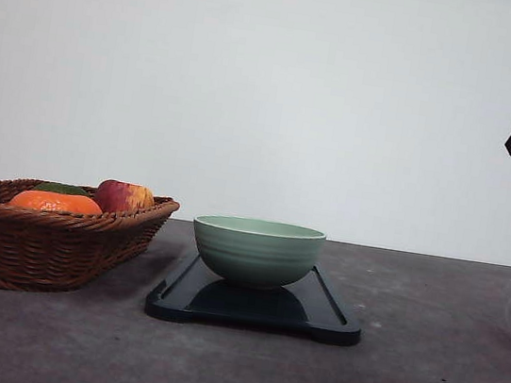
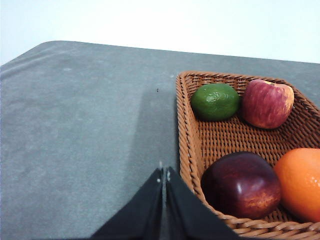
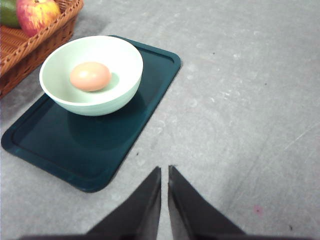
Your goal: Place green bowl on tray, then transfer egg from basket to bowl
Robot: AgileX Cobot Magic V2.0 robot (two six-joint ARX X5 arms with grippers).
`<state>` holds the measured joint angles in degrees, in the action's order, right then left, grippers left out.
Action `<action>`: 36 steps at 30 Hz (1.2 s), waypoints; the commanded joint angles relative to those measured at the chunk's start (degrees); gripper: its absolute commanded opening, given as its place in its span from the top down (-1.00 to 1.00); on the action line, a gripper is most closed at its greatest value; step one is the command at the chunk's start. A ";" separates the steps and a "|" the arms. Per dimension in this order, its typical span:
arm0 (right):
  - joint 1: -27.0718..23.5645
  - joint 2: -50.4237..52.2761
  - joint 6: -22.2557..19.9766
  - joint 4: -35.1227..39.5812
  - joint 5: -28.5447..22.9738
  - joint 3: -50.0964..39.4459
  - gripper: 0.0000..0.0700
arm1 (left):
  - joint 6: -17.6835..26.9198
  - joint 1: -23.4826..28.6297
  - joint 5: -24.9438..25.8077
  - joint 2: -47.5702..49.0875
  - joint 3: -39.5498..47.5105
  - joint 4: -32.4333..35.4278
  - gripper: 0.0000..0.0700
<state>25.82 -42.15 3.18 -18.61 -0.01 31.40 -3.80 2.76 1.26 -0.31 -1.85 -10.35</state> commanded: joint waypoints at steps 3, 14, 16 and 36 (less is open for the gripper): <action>0.28 -0.37 -0.22 0.63 -0.04 0.33 0.96 | 1.21 0.16 0.04 0.12 1.11 -0.32 1.00; 0.28 -0.37 -0.22 0.63 -0.05 0.33 0.96 | 1.21 0.16 0.02 0.12 1.09 -0.34 1.00; 0.28 -0.37 -0.22 0.63 -0.03 0.33 0.96 | 1.22 0.17 0.02 0.12 1.09 -0.32 1.00; -15.29 32.88 -3.58 18.88 -3.45 -27.16 0.96 | 1.22 0.16 0.02 0.12 1.09 -0.32 1.00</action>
<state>11.02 -11.12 -0.22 -0.66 -3.35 5.33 -3.40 2.76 1.30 -0.25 -1.85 -10.37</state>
